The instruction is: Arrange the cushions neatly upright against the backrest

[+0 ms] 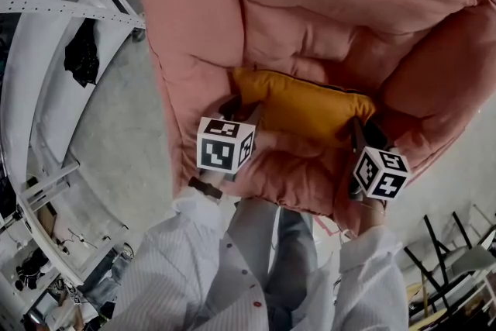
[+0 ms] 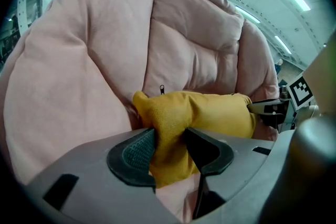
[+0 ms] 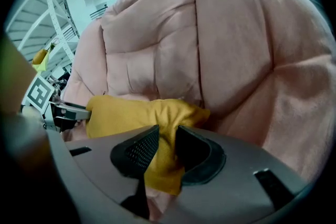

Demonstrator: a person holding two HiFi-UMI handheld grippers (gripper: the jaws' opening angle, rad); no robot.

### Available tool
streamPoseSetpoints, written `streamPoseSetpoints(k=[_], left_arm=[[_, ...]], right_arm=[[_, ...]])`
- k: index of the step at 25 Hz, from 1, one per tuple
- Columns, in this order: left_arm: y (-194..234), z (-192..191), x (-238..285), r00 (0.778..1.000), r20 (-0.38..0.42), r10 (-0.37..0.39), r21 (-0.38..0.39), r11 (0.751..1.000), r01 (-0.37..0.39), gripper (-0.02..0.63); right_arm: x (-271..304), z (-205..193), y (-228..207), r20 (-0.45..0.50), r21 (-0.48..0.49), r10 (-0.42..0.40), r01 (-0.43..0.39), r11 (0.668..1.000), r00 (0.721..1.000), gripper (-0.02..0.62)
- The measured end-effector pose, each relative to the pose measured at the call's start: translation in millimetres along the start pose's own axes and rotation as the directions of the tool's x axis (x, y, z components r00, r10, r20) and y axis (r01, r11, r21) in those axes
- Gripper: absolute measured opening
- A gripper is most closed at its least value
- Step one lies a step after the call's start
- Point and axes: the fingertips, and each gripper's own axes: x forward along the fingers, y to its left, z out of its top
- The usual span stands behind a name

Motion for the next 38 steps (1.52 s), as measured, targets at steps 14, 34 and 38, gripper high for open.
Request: streamPoseSetpoints(k=[14, 34, 38], left_arm=[[-15, -2, -48, 0.993, 0.084, 0.084, -0.101, 0.992, -0.075, 0.222], [-97, 43, -148, 0.954, 0.300, -0.003, 0.018, 1.000, -0.003, 0.221], [-132, 64, -187, 0.930, 0.365, -0.052, 0.092, 0.996, 0.020, 0.221]], right_arm=[[-50, 0, -2, 0.016, -0.012, -0.024, 0.025, 1.000, 1.000, 0.106], [-137, 53, 83, 0.219, -0.087, 0.200, -0.185, 0.979, 0.955, 0.106], [-182, 65, 101, 0.270, -0.105, 0.275, -0.256, 0.961, 0.923, 0.106]])
